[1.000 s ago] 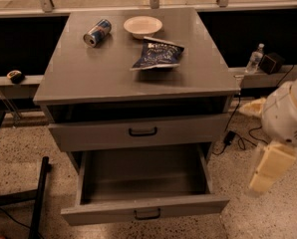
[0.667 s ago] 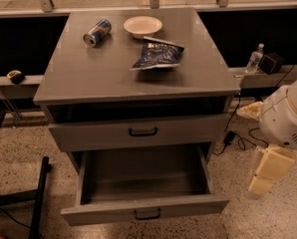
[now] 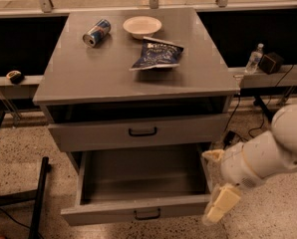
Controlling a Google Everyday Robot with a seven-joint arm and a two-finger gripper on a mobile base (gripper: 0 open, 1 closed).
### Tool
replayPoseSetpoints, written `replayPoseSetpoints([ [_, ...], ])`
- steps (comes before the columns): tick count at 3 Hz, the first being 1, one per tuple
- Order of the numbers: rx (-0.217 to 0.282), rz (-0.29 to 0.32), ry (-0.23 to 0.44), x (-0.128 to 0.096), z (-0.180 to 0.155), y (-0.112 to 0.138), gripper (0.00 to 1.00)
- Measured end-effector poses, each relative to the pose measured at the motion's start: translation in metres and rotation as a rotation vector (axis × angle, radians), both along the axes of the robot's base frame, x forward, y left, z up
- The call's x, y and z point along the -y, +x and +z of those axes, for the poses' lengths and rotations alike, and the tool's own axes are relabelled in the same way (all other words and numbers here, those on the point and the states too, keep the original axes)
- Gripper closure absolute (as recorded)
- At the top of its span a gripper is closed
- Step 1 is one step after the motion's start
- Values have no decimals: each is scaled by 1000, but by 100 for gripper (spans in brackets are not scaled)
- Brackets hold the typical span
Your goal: Close middle drawer
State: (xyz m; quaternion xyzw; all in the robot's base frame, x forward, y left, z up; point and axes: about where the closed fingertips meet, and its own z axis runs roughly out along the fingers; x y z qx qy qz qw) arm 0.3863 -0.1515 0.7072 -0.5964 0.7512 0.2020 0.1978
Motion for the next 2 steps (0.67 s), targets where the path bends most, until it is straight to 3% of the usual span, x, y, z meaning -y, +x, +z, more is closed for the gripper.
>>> replayPoseSetpoints([
  [1,-5,49,94,-21,-72,-20,0],
  [2,4,62,117,-25,-80,-22,0],
])
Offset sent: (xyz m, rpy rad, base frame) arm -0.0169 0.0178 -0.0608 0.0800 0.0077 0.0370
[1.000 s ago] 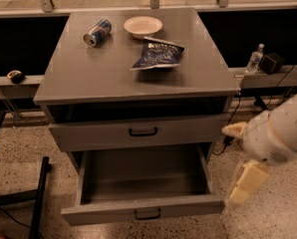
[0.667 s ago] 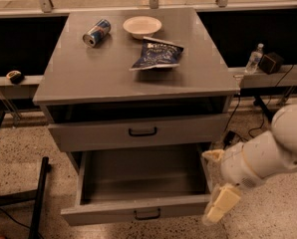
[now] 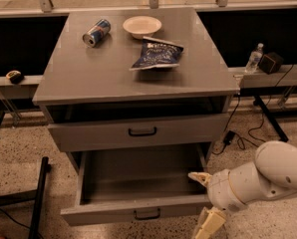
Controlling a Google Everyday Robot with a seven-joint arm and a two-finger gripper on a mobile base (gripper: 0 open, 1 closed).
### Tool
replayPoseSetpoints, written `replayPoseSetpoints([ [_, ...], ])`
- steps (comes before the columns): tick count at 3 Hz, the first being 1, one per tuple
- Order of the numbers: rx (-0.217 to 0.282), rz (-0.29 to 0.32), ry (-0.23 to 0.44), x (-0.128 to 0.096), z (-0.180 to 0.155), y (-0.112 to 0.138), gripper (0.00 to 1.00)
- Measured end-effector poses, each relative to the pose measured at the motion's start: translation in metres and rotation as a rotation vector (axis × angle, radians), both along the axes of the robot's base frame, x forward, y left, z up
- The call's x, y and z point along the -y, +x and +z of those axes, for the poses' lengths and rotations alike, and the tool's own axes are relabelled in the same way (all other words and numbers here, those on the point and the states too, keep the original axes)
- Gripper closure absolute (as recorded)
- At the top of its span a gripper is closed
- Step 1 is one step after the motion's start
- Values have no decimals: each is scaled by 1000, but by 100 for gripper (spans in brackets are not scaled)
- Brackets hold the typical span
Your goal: Close middle drawer
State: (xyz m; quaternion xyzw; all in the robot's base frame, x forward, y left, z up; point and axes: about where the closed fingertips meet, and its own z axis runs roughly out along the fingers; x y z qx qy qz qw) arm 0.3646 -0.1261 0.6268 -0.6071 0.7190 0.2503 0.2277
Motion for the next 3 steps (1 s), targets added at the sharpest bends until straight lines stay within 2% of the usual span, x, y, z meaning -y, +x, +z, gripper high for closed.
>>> replayPoseSetpoints([
  [1,45,-28,74,-6,-25,9,0],
  [2,155,-12,142,-15,-66,13,0],
  [3,200,30,153,-19,-74,13,0],
])
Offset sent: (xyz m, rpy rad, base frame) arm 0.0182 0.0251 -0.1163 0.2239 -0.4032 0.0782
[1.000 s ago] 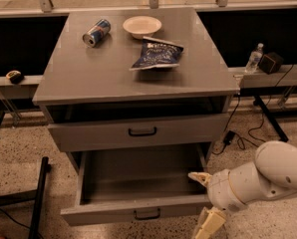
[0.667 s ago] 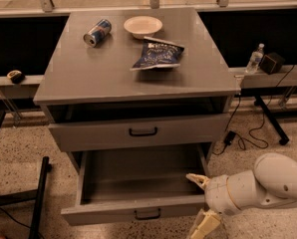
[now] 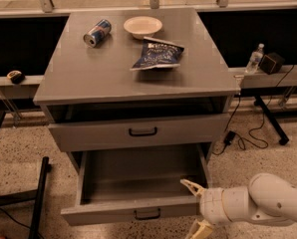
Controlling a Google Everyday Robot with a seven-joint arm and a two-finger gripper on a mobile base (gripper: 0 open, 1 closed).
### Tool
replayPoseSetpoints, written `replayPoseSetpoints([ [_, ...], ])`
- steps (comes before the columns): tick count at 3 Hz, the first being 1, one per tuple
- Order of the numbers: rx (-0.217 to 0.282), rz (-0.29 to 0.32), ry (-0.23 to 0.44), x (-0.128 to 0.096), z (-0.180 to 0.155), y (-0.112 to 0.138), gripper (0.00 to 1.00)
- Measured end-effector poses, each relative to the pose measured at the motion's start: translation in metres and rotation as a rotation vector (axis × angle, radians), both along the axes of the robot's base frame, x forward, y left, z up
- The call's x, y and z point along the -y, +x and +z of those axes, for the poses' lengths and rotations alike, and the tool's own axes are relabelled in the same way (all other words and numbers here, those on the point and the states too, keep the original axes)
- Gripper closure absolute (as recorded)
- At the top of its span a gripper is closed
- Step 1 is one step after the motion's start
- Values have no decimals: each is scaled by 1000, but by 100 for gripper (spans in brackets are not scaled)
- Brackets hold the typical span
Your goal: Close middle drawer
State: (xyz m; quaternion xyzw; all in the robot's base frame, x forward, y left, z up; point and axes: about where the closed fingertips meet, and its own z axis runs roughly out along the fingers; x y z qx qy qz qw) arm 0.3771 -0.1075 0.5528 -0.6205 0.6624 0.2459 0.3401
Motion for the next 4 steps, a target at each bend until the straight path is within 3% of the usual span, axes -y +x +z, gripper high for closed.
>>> replayPoseSetpoints([
  [1,2,-1,10,-4,-6,1,0],
  [2,24,-21,43,11,-43,10,19],
  [3,30,-7,129,21,-99,6,50],
  [4,49,1,172,28,-119,4,73],
])
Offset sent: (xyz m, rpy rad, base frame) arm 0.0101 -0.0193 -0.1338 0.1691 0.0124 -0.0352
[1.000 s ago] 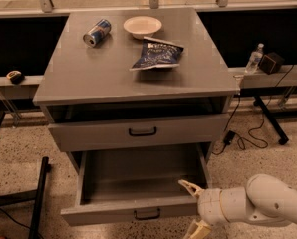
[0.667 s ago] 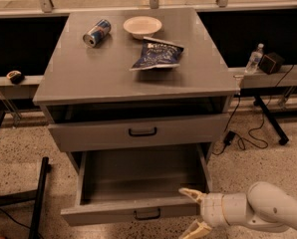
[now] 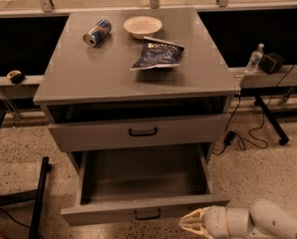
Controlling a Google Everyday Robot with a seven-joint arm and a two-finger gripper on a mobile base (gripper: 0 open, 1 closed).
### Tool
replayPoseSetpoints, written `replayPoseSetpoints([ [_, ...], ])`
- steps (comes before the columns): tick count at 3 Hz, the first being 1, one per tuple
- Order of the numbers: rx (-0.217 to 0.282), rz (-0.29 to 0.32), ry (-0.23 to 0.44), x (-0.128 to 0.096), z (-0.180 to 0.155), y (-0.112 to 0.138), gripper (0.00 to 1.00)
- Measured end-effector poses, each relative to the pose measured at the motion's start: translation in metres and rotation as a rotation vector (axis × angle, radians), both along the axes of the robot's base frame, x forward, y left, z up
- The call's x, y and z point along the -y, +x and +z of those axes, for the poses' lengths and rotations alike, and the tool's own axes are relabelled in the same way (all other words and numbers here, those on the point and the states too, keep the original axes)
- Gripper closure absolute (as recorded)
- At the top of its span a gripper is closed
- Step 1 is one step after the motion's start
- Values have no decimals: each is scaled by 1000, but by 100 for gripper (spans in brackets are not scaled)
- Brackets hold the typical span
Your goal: Close middle drawer
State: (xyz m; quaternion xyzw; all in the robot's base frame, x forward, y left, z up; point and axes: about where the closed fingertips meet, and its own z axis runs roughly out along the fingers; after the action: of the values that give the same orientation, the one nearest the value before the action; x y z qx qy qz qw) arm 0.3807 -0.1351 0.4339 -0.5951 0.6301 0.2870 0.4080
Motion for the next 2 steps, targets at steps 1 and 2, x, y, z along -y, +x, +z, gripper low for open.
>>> replayPoseSetpoints([
  [1,0,2,4,-1,-2,0,96],
  [2,4,-38,30,-18,-9,5,100],
])
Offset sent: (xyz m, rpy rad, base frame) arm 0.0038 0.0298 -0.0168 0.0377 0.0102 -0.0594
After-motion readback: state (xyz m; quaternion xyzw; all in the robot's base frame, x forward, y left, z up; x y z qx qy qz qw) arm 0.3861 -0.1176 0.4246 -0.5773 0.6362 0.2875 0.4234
